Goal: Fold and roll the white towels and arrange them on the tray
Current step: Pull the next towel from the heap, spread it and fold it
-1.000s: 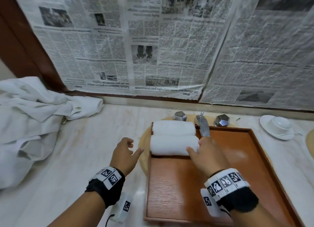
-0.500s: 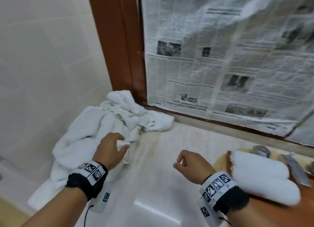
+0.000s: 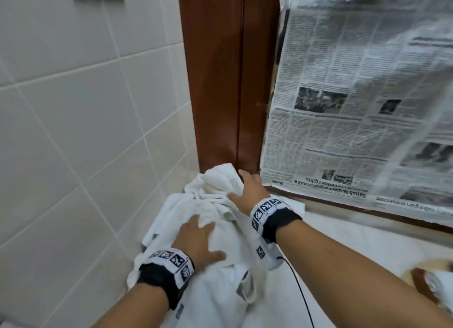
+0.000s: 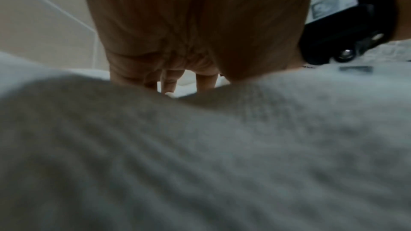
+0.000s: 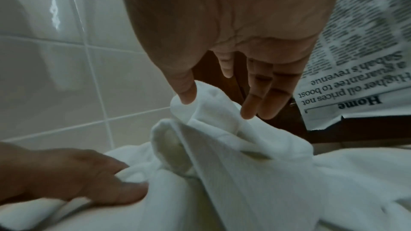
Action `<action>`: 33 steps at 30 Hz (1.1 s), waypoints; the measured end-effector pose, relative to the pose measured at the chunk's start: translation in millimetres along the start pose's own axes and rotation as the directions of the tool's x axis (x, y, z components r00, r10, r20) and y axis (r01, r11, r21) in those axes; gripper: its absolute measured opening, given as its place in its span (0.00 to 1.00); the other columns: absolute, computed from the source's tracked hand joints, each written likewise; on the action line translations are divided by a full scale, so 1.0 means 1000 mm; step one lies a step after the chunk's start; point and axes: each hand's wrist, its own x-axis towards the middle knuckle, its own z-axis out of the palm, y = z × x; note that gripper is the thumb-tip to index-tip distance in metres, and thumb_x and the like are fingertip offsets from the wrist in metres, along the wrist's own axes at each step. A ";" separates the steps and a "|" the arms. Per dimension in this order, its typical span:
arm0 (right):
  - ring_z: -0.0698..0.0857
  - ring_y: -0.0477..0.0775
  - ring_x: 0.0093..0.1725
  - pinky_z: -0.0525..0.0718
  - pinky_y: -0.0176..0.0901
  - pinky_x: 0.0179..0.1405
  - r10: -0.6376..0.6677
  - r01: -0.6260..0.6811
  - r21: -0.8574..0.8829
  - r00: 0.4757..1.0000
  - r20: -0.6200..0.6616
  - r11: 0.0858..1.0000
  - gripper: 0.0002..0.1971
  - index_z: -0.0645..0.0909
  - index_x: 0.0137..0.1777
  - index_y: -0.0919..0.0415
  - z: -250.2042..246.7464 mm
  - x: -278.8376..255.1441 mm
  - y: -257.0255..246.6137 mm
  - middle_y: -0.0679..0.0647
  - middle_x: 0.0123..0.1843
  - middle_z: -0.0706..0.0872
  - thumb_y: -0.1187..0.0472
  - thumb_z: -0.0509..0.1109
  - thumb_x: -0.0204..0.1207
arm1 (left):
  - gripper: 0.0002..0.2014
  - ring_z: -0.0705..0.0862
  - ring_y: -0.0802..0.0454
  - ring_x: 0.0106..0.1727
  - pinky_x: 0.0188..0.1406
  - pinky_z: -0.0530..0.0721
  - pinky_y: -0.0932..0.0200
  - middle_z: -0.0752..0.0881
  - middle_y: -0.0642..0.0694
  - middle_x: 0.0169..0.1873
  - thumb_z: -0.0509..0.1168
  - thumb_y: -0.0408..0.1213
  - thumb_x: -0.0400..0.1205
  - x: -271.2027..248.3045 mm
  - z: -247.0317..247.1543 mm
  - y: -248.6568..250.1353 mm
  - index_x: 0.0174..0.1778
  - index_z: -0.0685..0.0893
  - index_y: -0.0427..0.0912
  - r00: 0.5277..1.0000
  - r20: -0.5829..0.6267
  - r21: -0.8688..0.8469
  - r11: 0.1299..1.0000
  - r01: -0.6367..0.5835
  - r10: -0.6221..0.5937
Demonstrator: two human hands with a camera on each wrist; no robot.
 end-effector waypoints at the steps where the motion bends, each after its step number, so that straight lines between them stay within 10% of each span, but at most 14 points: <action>1: 0.78 0.61 0.72 0.77 0.50 0.70 -0.006 0.006 -0.014 1.000 0.017 1.000 0.43 0.54 0.86 0.47 0.002 0.007 -0.004 0.56 0.81 0.62 0.44 0.72 0.77 | 0.50 0.55 0.34 0.83 0.83 0.55 0.45 0.45 0.38 0.86 0.64 0.73 0.72 0.002 0.003 -0.001 0.86 0.53 0.56 1.000 0.021 0.001 1.000 -0.007 0.007; 4: 0.80 0.59 0.70 0.78 0.48 0.67 0.002 0.005 -0.068 0.996 0.094 0.998 0.40 0.55 0.87 0.47 0.009 0.024 -0.012 0.57 0.77 0.72 0.45 0.71 0.79 | 0.49 0.50 0.34 0.85 0.84 0.53 0.44 0.43 0.37 0.86 0.63 0.71 0.74 0.008 0.008 -0.005 0.87 0.53 0.54 0.999 0.046 -0.029 0.999 -0.025 0.026; 7: 0.85 0.61 0.60 0.78 0.43 0.50 0.013 0.005 -0.143 0.992 0.128 0.990 0.19 0.77 0.70 0.57 0.015 0.030 -0.016 0.59 0.60 0.87 0.52 0.66 0.81 | 0.49 0.49 0.36 0.85 0.83 0.51 0.45 0.43 0.38 0.86 0.63 0.72 0.73 0.010 0.009 -0.009 0.86 0.54 0.55 0.999 0.026 -0.078 0.996 -0.038 0.040; 11: 0.85 0.62 0.53 0.73 0.43 0.44 -0.038 0.049 -0.093 0.992 0.120 0.995 0.09 0.79 0.55 0.61 0.018 0.013 -0.012 0.57 0.48 0.85 0.57 0.63 0.82 | 0.48 0.50 0.37 0.85 0.83 0.52 0.46 0.45 0.39 0.86 0.63 0.72 0.74 0.007 0.013 -0.010 0.86 0.54 0.55 0.999 0.003 -0.120 0.992 -0.033 0.033; 17: 0.84 0.58 0.46 0.76 0.45 0.41 -0.233 0.235 0.024 0.969 -0.085 0.972 0.08 0.80 0.58 0.58 -0.036 -0.034 -0.014 0.57 0.49 0.87 0.59 0.61 0.85 | 0.42 0.79 0.50 0.67 0.68 0.76 0.55 0.78 0.52 0.64 0.73 0.68 0.66 -0.001 -0.024 0.002 0.72 0.71 0.51 0.984 -0.178 -0.345 0.935 -0.079 0.017; 24: 0.87 0.51 0.51 0.87 0.58 0.53 -0.358 0.456 0.191 0.848 -0.392 0.869 0.10 0.82 0.61 0.50 -0.170 -0.095 -0.058 0.47 0.51 0.89 0.57 0.63 0.85 | 0.58 0.77 0.45 0.68 0.65 0.81 0.38 0.74 0.50 0.70 0.80 0.66 0.55 -0.030 -0.111 0.061 0.78 0.58 0.54 0.802 -0.593 -0.563 0.749 -0.350 -0.072; 30: 0.90 0.57 0.48 0.89 0.66 0.48 -0.320 0.532 0.230 0.744 -0.587 0.815 0.05 0.82 0.51 0.37 -0.296 -0.189 -0.073 0.49 0.46 0.90 0.49 0.68 0.78 | 0.09 0.83 0.54 0.45 0.36 0.75 0.70 0.82 0.54 0.45 0.67 0.42 0.82 -0.101 -0.182 0.128 0.55 0.74 0.50 0.566 -0.824 -0.418 0.642 -0.643 0.031; 33: 0.90 0.56 0.41 0.90 0.63 0.44 -0.226 0.508 0.234 0.687 -0.691 0.829 0.09 0.80 0.50 0.35 -0.346 -0.239 -0.060 0.49 0.41 0.89 0.42 0.72 0.70 | 0.04 0.81 0.64 0.35 0.28 0.73 0.74 0.83 0.57 0.37 0.62 0.38 0.86 -0.145 -0.206 0.157 0.48 0.75 0.53 0.495 -0.868 -0.390 0.573 -0.720 0.031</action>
